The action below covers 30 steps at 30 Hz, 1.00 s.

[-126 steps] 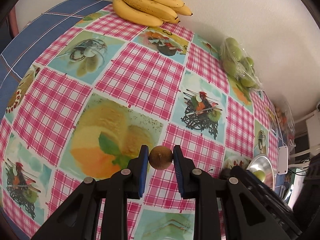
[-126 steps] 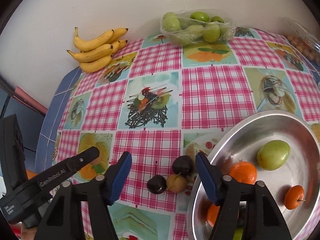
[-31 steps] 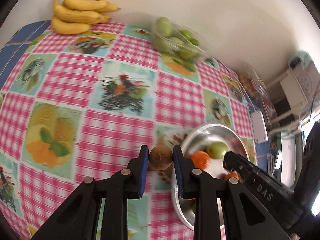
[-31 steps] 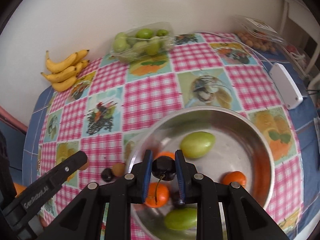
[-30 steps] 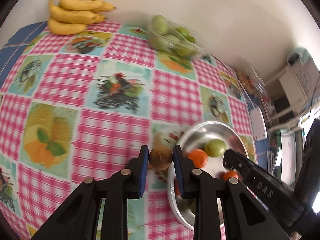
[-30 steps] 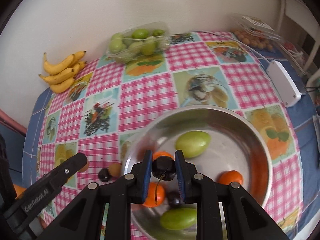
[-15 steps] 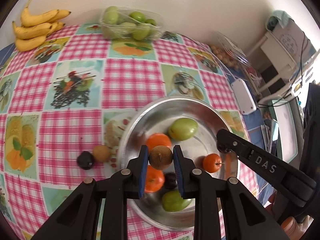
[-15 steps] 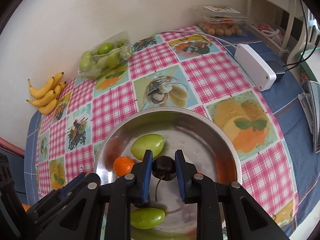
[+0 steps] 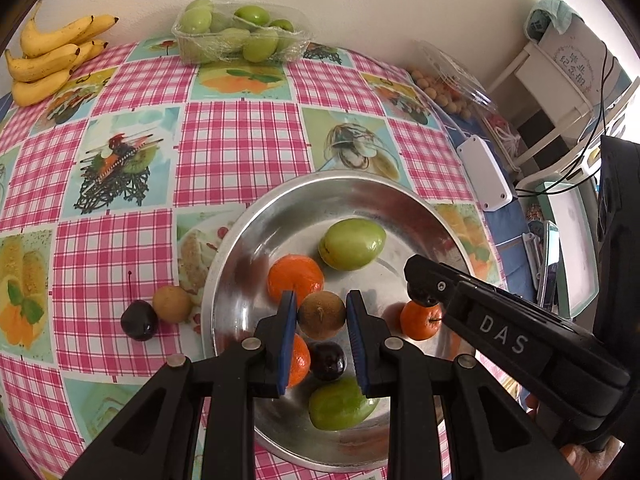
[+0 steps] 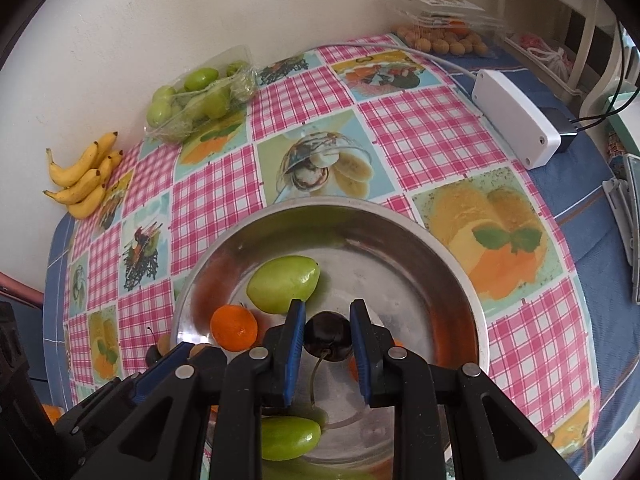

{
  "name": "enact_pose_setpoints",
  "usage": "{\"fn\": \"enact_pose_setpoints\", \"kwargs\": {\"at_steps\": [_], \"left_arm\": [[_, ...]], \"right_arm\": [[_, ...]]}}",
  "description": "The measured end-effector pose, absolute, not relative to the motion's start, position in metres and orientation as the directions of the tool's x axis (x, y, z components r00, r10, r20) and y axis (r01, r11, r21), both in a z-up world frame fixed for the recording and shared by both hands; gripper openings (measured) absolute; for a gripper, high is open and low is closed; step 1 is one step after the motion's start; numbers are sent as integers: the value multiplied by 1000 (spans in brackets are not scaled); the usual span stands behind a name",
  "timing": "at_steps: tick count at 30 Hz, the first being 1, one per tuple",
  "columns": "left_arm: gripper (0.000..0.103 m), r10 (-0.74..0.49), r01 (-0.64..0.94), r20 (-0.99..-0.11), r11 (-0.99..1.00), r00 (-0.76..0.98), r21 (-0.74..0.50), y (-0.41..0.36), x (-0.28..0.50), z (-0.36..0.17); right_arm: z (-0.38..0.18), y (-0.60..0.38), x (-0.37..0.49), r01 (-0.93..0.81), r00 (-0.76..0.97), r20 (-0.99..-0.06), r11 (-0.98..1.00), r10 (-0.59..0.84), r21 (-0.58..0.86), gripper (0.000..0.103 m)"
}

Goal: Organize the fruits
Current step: 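Open the left gripper to drop the kiwi while the right gripper releases its plum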

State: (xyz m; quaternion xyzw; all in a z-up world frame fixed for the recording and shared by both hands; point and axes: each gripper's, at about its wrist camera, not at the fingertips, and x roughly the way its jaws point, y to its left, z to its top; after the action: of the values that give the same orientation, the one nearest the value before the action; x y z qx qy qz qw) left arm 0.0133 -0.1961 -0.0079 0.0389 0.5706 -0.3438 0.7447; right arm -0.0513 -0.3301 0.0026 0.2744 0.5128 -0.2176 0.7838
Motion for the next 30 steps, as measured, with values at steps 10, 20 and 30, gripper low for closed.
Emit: {"fn": "enact_pose_setpoints", "kwargs": {"at_steps": [10, 20, 30], "left_arm": [[26, -450, 556, -889, 763, 90, -330, -202, 12, -17], [26, -418, 562, -904, 770, 87, -302, -205, 13, -22], [28, -426, 559, -900, 770, 93, -307, -203, 15, -15]], "right_arm": [[-9, -332, -51, 635, 344, -938, 748, -49, 194, 26], [-11, -330, -48, 628, 333, -942, 756, -46, 185, 27], [-10, -329, -45, 618, 319, -946, 771, -63, 157, 29]]}}
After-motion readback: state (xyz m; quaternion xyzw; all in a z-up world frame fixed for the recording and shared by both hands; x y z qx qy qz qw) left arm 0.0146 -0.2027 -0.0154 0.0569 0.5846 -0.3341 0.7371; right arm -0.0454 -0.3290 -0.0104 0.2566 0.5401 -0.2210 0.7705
